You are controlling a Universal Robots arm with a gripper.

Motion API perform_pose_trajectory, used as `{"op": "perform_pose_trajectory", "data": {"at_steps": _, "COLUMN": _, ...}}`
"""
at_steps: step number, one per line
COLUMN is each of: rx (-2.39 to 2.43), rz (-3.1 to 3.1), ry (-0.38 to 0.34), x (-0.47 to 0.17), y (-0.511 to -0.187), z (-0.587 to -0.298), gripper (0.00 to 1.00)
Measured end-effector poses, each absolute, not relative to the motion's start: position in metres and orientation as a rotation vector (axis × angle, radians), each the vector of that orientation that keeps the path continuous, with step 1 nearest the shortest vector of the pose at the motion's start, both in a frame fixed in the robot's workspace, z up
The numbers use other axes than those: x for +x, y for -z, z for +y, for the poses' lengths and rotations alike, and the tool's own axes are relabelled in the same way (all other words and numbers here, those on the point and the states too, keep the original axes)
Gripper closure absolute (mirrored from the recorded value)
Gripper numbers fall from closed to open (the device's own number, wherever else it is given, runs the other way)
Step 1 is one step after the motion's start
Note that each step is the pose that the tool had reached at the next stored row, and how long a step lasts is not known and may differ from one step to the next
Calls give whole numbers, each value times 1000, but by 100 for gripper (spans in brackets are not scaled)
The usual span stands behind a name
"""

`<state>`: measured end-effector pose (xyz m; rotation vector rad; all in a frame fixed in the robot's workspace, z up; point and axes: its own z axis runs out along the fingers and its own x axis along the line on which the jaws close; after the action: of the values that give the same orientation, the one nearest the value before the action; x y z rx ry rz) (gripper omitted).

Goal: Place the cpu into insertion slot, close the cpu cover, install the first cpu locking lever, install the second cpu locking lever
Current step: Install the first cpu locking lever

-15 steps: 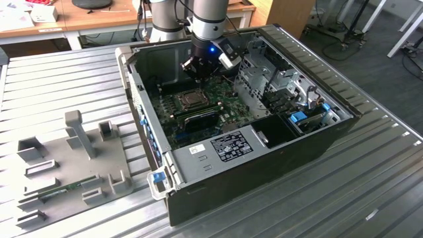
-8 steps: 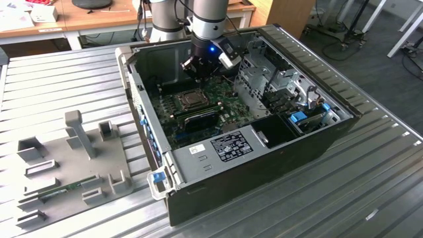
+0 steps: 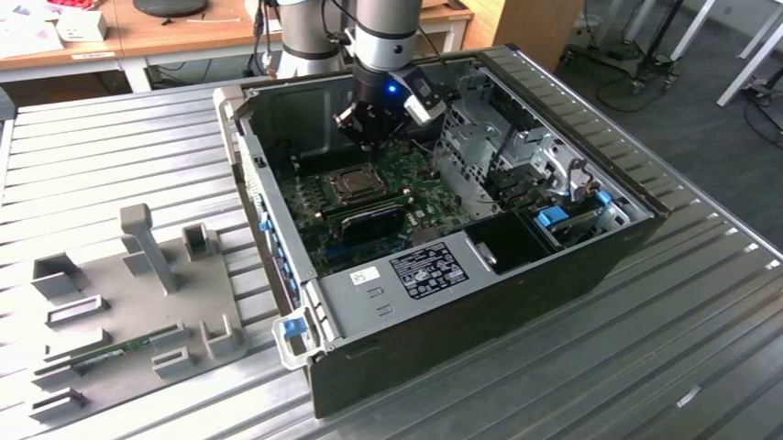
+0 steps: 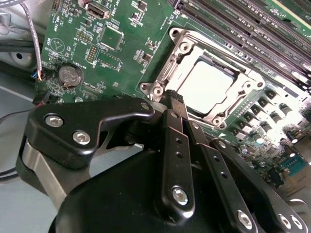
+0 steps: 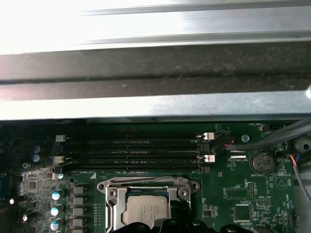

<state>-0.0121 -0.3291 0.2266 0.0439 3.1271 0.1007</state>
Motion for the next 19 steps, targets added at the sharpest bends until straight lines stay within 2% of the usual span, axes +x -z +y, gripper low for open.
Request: {"op": "perform_pose_trajectory", "data": {"at_steps": 19, "rx": 43, "rz": 3121, "ry": -95, "x": -30, "y": -226, "z": -330, "gripper": 90}}
